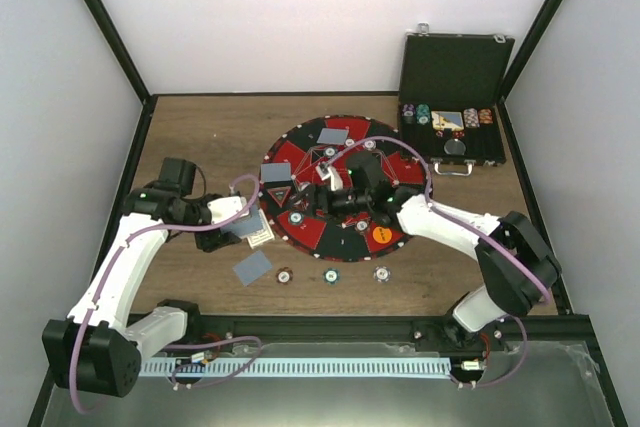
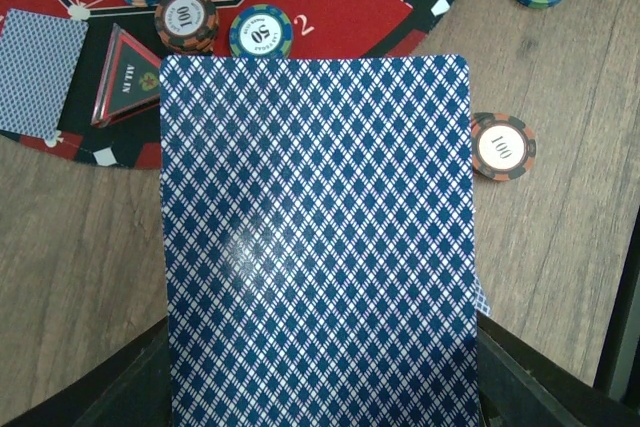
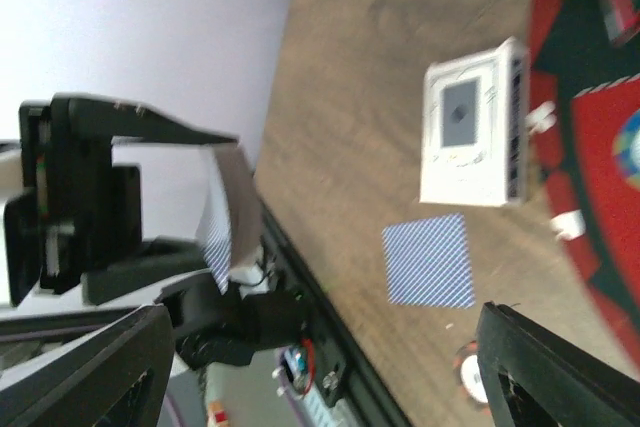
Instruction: Distribute texas hold em gaming equipment
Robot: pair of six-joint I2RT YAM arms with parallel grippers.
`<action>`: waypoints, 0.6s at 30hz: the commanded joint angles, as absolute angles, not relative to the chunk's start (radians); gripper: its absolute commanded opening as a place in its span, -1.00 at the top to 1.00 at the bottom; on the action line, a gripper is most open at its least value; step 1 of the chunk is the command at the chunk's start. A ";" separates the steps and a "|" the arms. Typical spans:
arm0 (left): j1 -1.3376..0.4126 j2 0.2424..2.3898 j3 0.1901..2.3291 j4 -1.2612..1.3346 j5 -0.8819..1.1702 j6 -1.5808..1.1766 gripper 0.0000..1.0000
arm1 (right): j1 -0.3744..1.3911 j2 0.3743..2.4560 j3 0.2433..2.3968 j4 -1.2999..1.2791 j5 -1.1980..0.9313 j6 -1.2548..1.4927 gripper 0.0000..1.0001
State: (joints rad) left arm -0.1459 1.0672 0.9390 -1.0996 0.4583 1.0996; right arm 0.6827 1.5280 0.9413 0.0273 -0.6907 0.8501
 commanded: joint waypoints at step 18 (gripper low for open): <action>-0.150 1.016 0.925 -1.124 0.510 1.123 0.92 | 0.922 1.817 1.102 0.375 -0.790 1.081 -0.67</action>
